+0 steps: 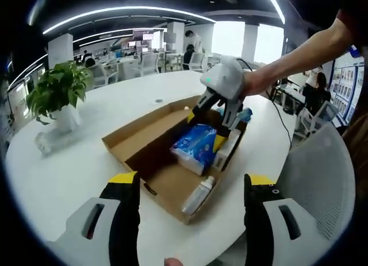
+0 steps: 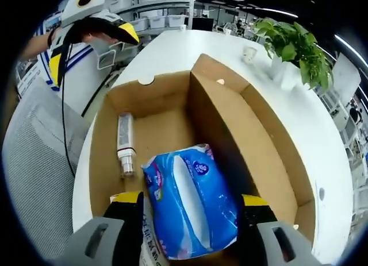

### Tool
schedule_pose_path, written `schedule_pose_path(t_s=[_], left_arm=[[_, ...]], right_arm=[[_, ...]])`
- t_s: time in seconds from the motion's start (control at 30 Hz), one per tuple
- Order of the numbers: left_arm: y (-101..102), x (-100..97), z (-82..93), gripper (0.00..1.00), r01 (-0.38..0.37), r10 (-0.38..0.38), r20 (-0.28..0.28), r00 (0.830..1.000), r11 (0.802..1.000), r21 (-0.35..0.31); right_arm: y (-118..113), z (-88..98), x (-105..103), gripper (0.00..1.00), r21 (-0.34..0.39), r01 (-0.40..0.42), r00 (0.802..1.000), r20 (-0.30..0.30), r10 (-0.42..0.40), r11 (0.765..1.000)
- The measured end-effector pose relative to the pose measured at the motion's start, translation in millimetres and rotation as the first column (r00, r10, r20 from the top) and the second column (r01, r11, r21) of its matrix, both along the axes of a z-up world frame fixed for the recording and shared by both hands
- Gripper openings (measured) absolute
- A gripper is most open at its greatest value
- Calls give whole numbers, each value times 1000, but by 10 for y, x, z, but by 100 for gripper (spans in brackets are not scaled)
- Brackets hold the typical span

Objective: Operate the shoe box by opening the lid, removing the specified soft item, and placing it in the target area until the item is outside and the box remains undamaged.

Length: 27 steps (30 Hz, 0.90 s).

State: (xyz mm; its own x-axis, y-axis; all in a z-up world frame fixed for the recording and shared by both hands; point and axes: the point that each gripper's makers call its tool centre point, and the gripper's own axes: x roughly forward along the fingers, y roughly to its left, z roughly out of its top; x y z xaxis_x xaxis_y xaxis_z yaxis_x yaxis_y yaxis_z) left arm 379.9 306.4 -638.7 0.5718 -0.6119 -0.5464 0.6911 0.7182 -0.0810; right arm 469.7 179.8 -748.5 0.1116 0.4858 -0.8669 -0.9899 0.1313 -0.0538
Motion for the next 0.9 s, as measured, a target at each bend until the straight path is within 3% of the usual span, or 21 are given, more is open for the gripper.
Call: schedule_pose_path(t_s=[0.17, 0.47, 0.9], left_arm=[[1, -5, -31, 73, 1, -1, -5, 1000, 1000, 2], [28, 36, -39, 73, 2, -2, -6, 1000, 1000, 10], [-1, 25, -85, 73, 5, -5, -18, 1000, 1000, 7]], right_arm=[[-14, -93, -19, 64, -51, -56, 998, 15, 57, 997], [44, -222, -8, 61, -86, -80, 996, 34, 83, 993], [64, -485, -28, 62, -170, -118, 992, 12, 122, 978]])
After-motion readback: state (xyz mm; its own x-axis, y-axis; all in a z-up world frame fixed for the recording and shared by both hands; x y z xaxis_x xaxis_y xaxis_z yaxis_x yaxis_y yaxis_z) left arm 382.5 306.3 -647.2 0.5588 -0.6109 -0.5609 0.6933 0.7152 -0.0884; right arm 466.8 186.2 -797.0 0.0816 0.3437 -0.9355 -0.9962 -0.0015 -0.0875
